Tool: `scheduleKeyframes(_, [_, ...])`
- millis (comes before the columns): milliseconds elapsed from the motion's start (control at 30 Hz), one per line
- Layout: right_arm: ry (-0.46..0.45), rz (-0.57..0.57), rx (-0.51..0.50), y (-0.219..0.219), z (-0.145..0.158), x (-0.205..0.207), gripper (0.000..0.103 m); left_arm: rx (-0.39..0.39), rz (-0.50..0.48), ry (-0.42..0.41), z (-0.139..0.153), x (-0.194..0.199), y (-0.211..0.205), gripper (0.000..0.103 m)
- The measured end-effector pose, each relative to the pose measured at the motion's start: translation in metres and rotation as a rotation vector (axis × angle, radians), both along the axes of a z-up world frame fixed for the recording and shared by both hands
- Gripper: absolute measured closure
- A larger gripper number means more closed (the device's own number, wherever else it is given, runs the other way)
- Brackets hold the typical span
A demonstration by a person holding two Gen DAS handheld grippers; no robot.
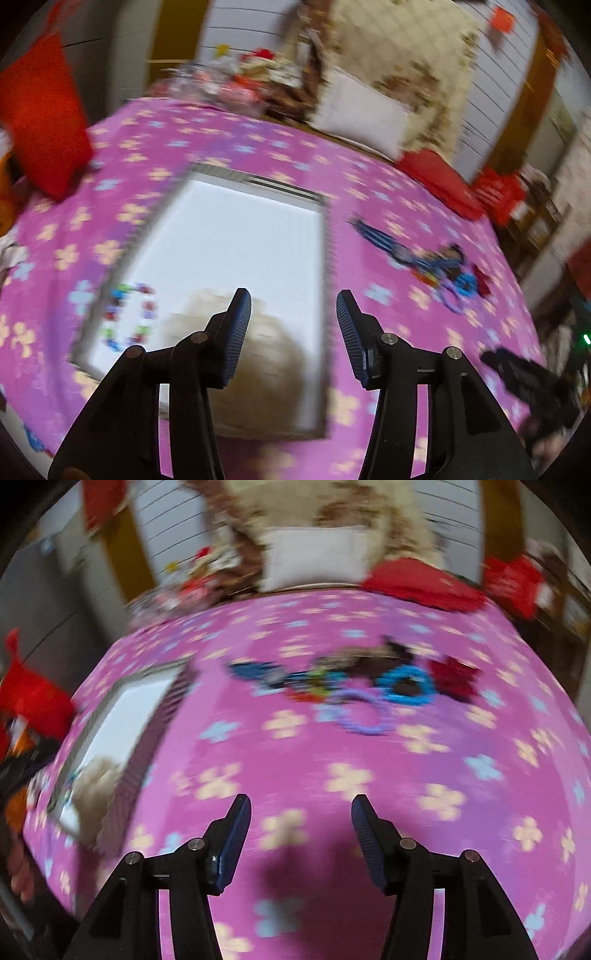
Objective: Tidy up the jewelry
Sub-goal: 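Grasp the blue striped-strap watch by its face with the left gripper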
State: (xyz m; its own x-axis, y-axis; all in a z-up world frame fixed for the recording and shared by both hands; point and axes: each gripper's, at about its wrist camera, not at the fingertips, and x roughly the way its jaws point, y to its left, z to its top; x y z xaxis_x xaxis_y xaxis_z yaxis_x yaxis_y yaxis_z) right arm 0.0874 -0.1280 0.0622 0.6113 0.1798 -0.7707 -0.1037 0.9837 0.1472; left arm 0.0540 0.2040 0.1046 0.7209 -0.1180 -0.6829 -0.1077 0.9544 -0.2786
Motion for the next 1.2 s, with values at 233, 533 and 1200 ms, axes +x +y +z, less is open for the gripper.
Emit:
scheduleKeyframes(233, [0.01, -0.076, 0.063, -0.053, -0.016, 0.009, 0.049, -0.033, -0.143, 0.099, -0.001, 0.047, -0.058, 0.051])
scheduleKeyframes(533, [-0.014, -0.051, 0.101, -0.074, -0.035, 0.03, 0.049, -0.02, -0.183, 0.222, -0.033, 0.175, -0.118, 0.046])
scheduleKeyframes(1200, [-0.075, -0.019, 0.139, -0.089, -0.029, 0.015, 0.049, 0.349, -0.268, 0.327, -0.087, 0.235, -0.193, 0.068])
